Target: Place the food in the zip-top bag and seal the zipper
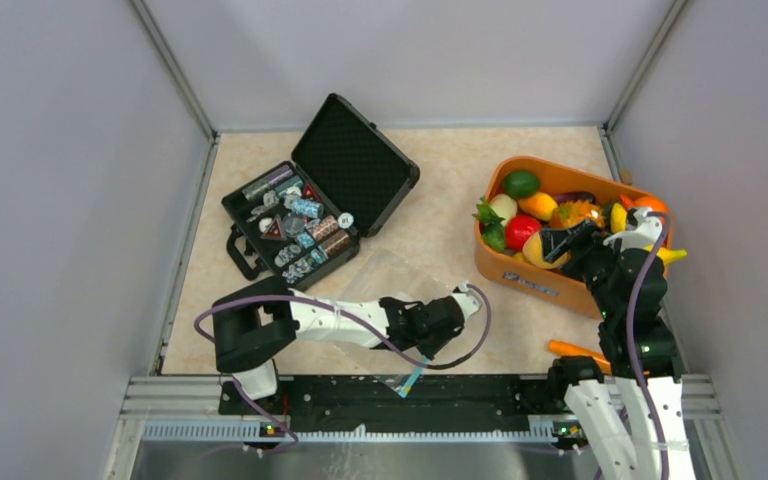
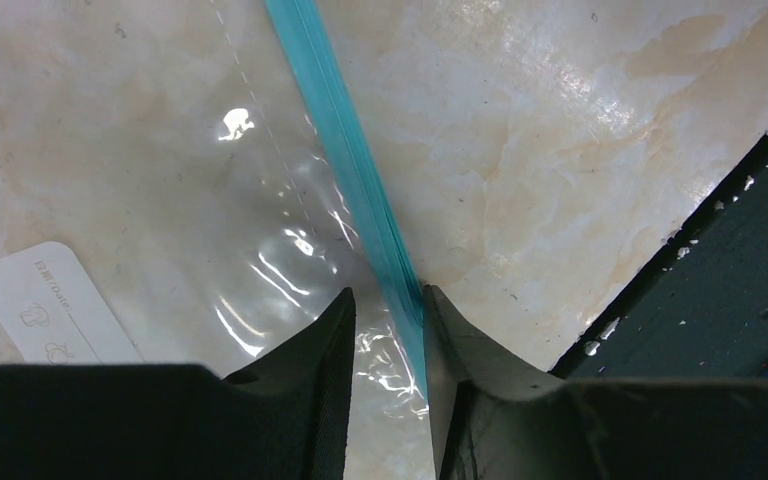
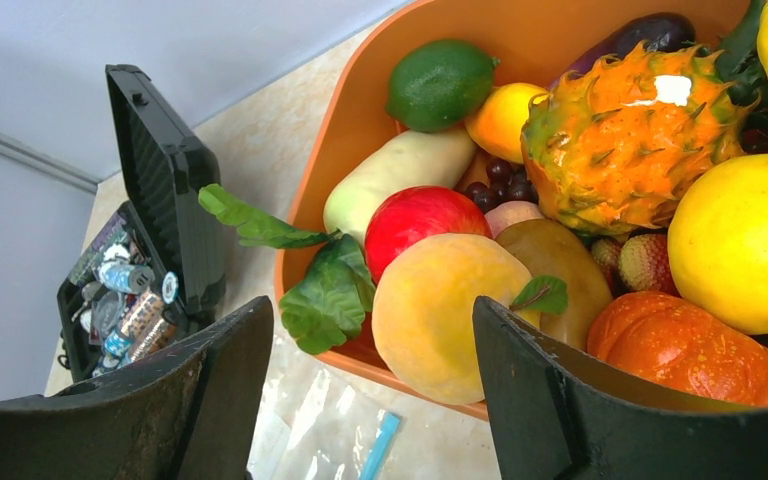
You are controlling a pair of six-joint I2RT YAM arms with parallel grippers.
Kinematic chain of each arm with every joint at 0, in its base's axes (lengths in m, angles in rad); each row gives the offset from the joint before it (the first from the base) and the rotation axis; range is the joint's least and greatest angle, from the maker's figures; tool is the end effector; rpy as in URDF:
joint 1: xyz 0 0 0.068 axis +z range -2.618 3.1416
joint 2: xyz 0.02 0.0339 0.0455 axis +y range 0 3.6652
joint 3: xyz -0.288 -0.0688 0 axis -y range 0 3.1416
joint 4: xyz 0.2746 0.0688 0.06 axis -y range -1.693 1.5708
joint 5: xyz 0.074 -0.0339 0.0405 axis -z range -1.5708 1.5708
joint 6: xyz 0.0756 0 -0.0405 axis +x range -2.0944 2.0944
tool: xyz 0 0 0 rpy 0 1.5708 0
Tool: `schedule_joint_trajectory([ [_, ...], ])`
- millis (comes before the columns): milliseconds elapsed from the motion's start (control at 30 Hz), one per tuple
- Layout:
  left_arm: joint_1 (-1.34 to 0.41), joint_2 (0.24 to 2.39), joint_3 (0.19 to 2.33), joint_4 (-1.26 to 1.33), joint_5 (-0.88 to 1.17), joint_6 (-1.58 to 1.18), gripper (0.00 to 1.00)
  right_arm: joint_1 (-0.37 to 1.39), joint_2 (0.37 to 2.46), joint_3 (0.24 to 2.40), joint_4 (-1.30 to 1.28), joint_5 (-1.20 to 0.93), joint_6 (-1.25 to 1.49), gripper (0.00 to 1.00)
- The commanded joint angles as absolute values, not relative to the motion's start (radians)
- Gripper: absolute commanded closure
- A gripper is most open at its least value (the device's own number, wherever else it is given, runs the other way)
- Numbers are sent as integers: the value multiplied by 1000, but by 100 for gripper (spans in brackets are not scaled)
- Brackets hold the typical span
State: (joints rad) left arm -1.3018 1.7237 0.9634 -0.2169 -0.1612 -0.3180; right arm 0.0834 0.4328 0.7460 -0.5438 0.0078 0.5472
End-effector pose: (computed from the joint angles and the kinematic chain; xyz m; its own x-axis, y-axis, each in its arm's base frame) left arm 0.1146 -0.3702 0.1292 -0.4993 0.6500 -0.5729 0.8123 0.5812 -0.0485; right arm 0.1465 0.0117 0.3418 -0.2339 0.5025 -0.8323 0.0538 0.8614 0.5050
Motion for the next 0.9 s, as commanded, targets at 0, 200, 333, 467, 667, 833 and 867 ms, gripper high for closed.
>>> schedule_joint_trajectory([
  [0,-1308,1720,990,-193,-198,-314,68,89,423,750,-536,23,553,28],
  [200,-1308,1714,988,-198,-240,-323,85,89,424,746,-532,22,554,27],
  [333,-1308,1703,984,-197,-264,-322,94,90,424,743,-532,24,553,27],
  [467,-1308,1695,979,-199,-288,-322,100,90,425,737,-529,22,553,27],
  [667,-1308,1647,967,-208,-374,-340,100,90,430,736,-522,3,553,27],
  [833,-1307,1590,961,-209,-421,-324,100,90,451,729,-506,-62,554,27],
  [867,-1307,1580,958,-208,-425,-324,100,90,456,727,-503,-75,553,27],
])
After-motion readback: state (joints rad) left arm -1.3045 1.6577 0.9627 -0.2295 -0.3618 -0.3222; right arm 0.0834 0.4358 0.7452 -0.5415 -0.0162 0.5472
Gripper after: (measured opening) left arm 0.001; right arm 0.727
